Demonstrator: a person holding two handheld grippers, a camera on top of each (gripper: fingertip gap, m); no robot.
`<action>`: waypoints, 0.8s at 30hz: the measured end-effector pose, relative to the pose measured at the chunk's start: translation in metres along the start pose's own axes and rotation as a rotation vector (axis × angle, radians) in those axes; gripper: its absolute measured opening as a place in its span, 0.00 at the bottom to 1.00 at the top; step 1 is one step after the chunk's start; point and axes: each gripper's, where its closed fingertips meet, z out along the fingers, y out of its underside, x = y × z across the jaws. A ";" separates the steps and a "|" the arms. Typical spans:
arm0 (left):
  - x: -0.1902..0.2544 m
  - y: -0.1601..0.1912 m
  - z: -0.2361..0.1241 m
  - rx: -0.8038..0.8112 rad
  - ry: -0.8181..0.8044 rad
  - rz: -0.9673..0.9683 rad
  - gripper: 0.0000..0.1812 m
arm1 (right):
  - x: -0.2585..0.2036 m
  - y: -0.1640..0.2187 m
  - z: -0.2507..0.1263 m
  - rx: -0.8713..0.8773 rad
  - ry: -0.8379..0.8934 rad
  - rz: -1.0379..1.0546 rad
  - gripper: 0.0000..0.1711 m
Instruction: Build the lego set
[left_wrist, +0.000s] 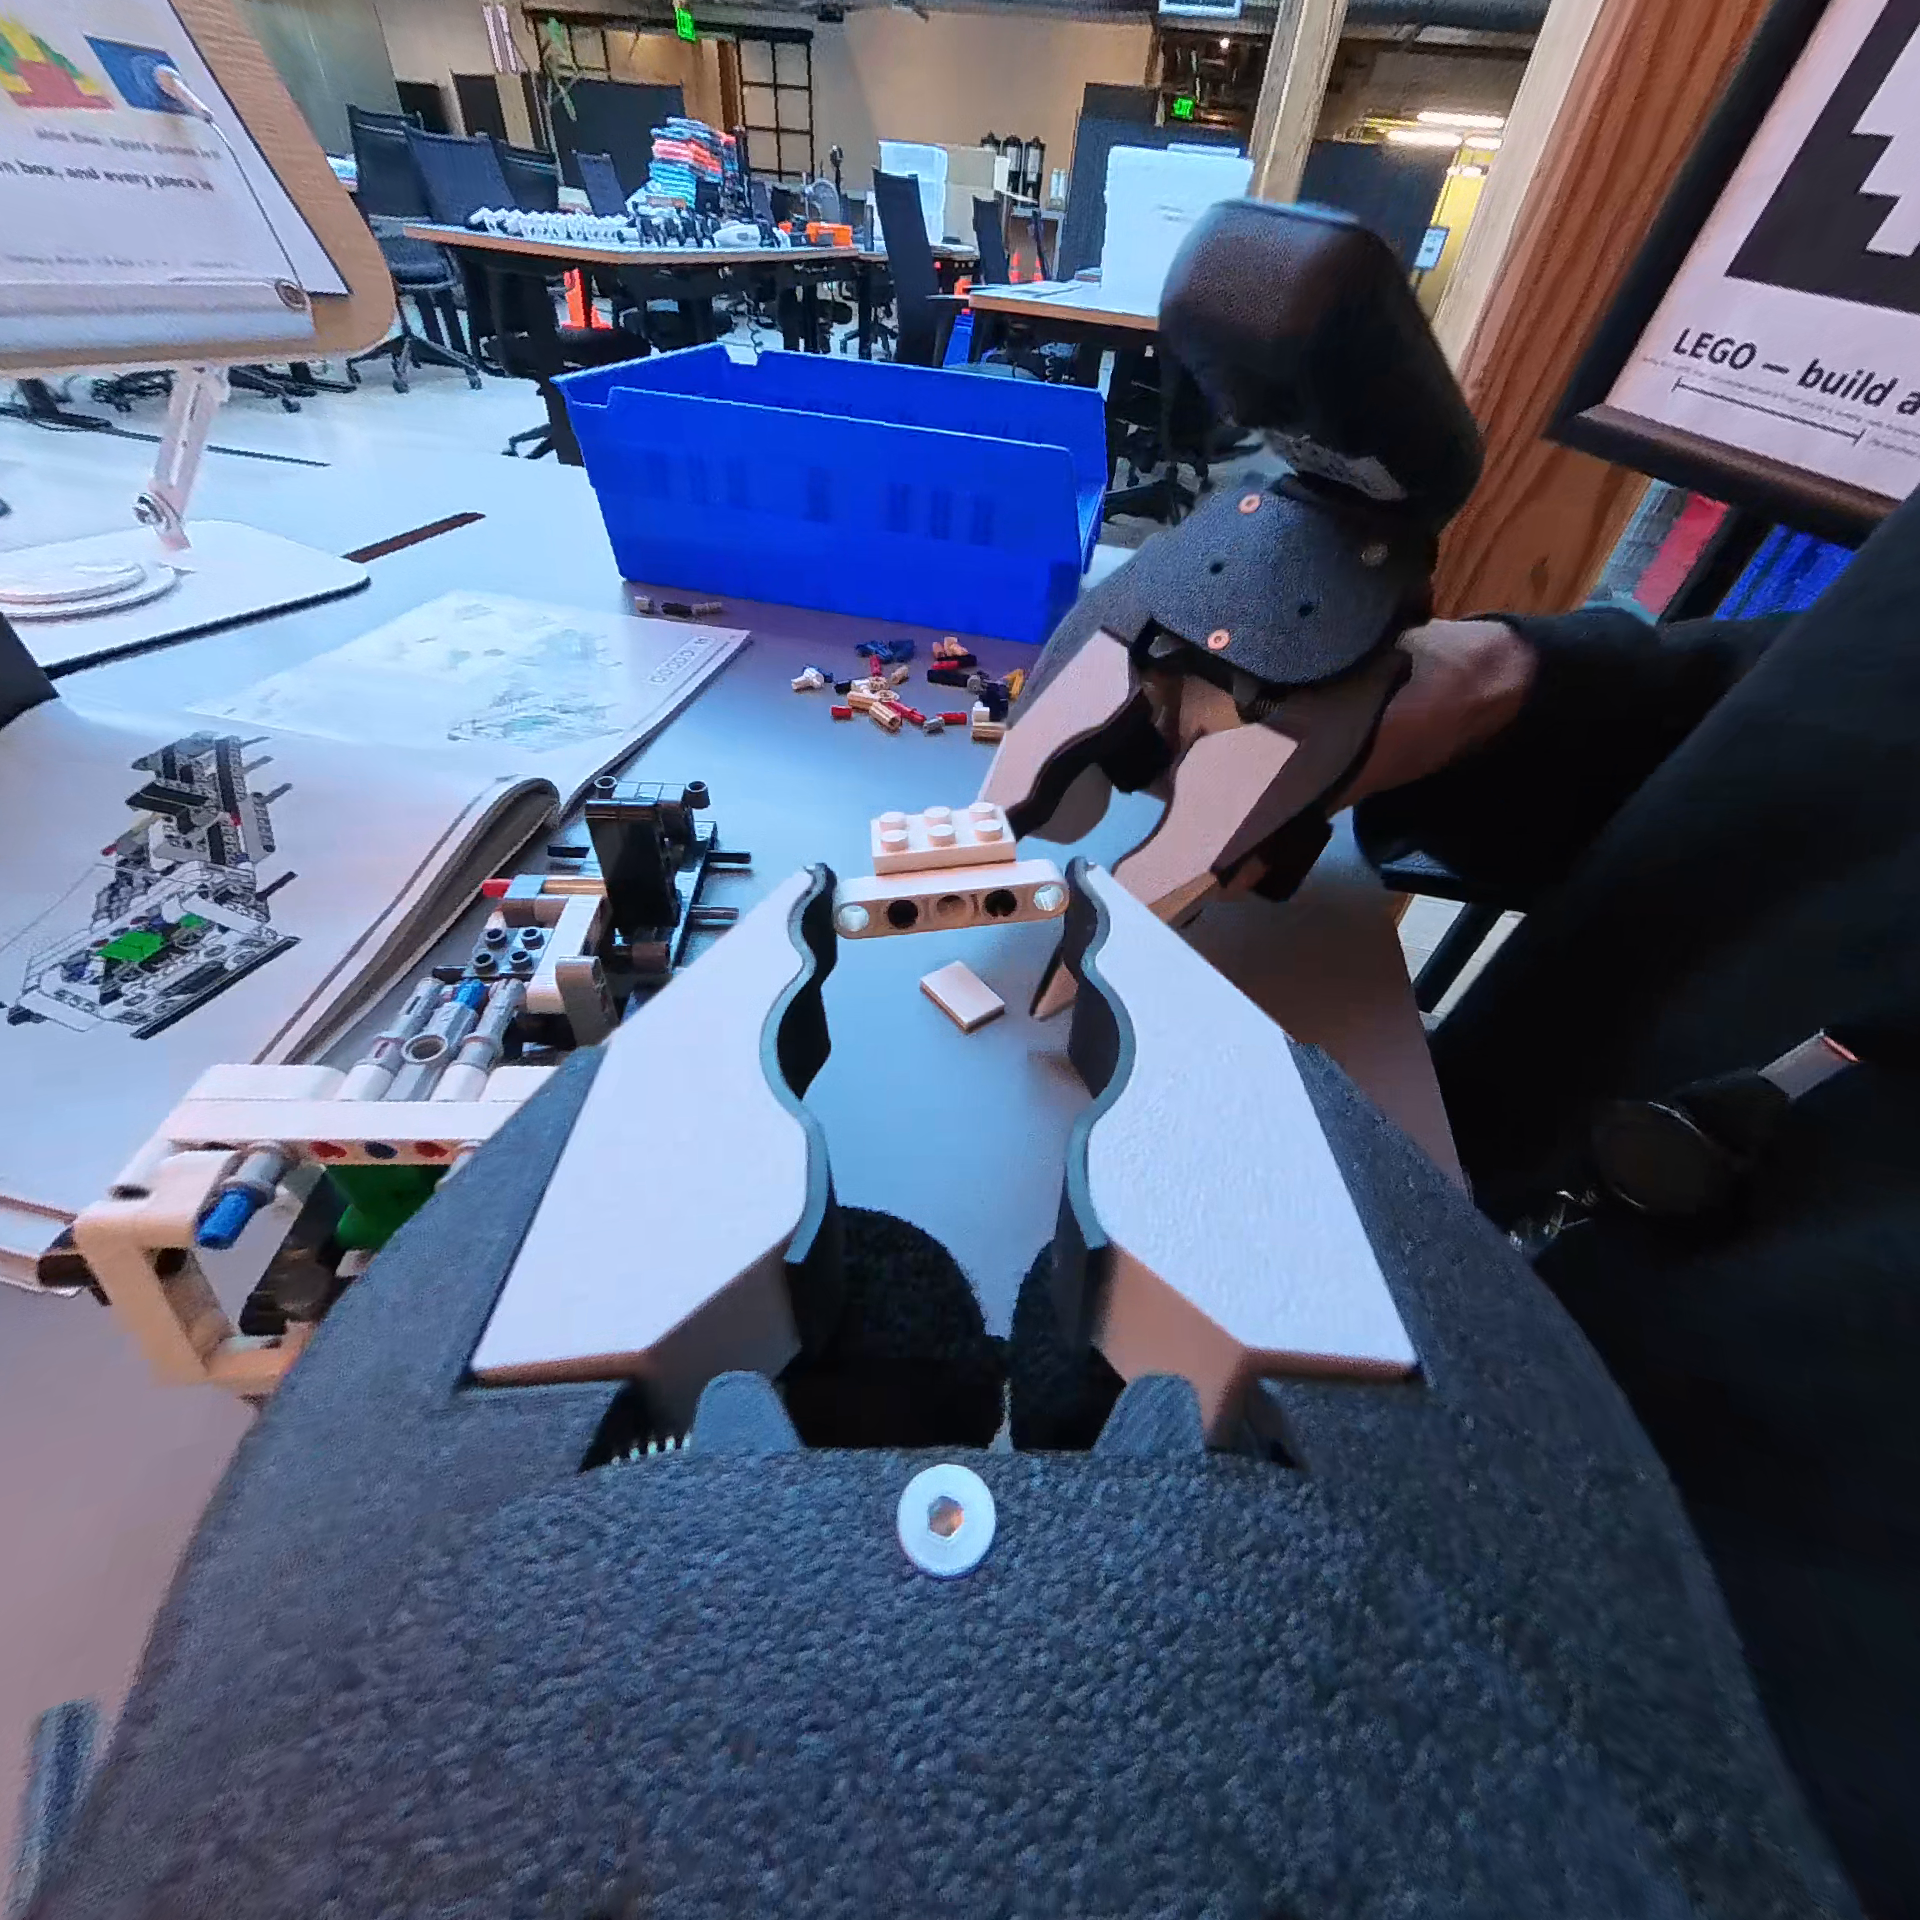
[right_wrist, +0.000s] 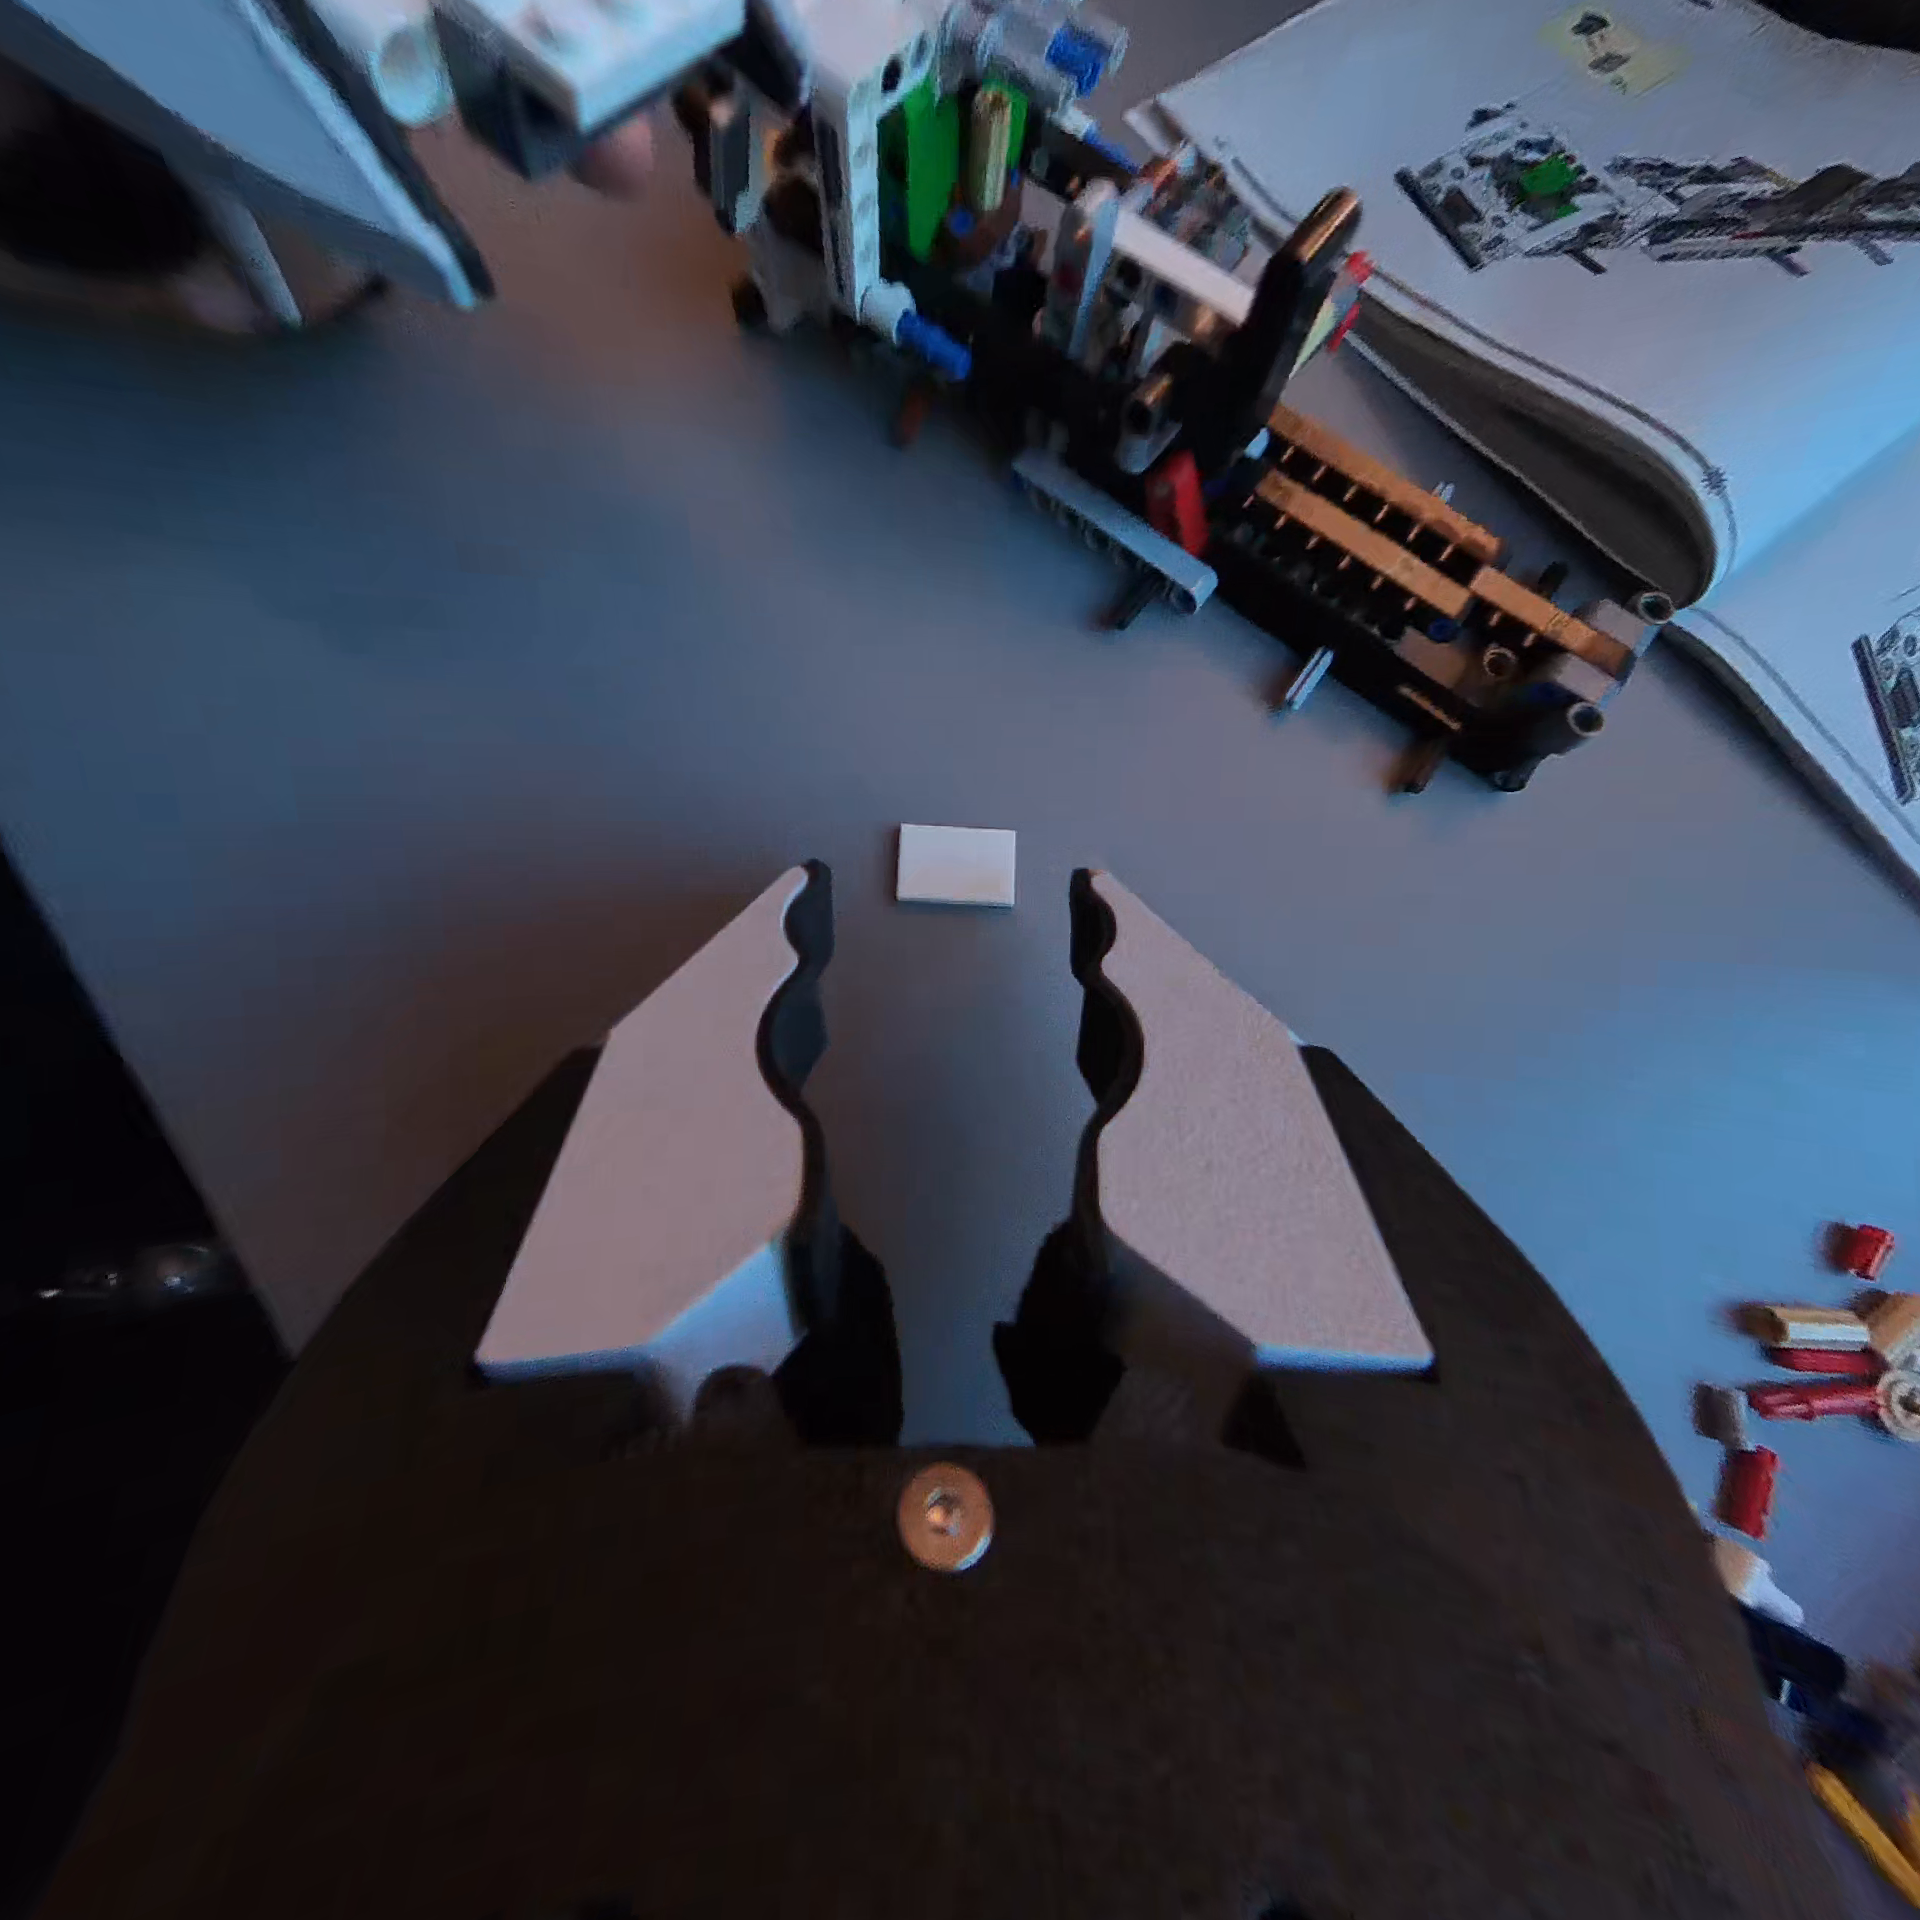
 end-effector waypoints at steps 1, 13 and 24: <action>0.001 0.001 0.001 -0.004 0.005 0.001 0.24 | -0.001 0.001 0.003 0.004 0.001 0.002 0.25; 0.004 0.002 0.002 -0.012 0.033 -0.007 0.24 | 0.004 0.003 0.013 0.039 -0.055 0.035 0.15; 0.022 -0.002 0.004 0.006 0.155 -0.029 0.24 | -0.024 -0.076 -0.055 0.376 -0.413 -0.071 0.13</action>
